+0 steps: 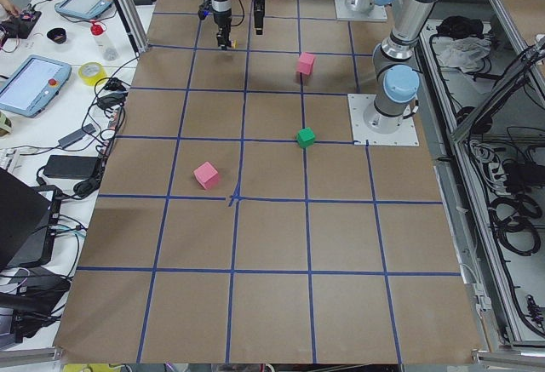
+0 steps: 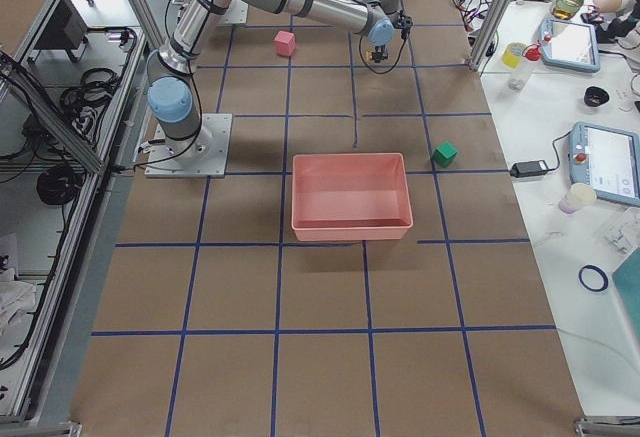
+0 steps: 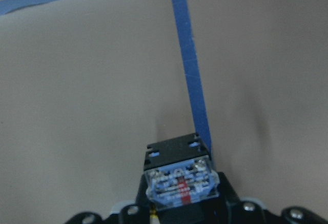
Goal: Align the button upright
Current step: 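Carry the switch to the table center and set it down lying flat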
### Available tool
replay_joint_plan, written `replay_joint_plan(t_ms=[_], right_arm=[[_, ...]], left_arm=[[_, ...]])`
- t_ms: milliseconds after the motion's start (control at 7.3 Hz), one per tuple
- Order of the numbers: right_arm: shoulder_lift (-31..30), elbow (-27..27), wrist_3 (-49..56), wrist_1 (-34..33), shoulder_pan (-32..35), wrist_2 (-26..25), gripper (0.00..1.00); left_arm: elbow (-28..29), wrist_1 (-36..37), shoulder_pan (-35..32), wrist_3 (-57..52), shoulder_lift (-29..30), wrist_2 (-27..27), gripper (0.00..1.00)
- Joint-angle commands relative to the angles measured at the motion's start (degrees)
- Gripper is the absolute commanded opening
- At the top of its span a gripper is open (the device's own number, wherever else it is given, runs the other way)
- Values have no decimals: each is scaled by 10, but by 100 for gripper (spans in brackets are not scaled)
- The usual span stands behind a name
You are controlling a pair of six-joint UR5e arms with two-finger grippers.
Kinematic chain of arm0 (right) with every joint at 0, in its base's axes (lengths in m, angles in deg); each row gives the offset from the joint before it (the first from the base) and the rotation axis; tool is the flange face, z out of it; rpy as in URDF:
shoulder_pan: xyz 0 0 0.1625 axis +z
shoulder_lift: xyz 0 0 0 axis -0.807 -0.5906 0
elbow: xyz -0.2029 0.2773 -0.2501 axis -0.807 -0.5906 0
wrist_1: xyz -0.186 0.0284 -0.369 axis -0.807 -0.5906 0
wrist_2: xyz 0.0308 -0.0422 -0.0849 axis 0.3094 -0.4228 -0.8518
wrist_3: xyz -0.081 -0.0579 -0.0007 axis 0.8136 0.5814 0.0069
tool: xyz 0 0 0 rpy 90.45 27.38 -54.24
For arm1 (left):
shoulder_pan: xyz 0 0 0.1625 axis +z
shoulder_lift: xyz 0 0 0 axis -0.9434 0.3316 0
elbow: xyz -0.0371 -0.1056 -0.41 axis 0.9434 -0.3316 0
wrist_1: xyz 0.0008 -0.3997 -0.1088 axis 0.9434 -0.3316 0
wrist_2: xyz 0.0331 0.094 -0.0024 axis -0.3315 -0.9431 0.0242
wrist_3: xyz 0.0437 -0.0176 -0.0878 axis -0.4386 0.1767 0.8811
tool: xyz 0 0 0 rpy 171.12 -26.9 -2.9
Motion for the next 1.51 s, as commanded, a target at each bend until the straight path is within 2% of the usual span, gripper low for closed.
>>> replay_joint_plan(t_ms=[0, 274, 548, 821, 958, 1095, 1369], right_arm=[[8, 3, -15, -5, 6, 1, 6], [5, 7, -13, -5, 7, -3, 99], [-15, 7, -11, 4, 7, -2, 100], [-71, 12, 20, 47, 5, -9, 100], [-102, 18, 65, 88, -3, -40, 100], [-139, 38, 73, 132, -19, -36, 100], [-218, 94, 156, 151, -86, -38, 100]], left_arm=[[0, -1, 0, 0, 1, 0, 100], [0, -1, 0, 0, 1, 0, 100], [0, -1, 0, 0, 0, 0, 100], [0, 0, 1, 0, 0, 0, 100], [0, -1, 0, 0, 0, 0, 100], [0, -1, 0, 0, 0, -2, 100], [-7, -1, -2, 6, -1, -2, 100]])
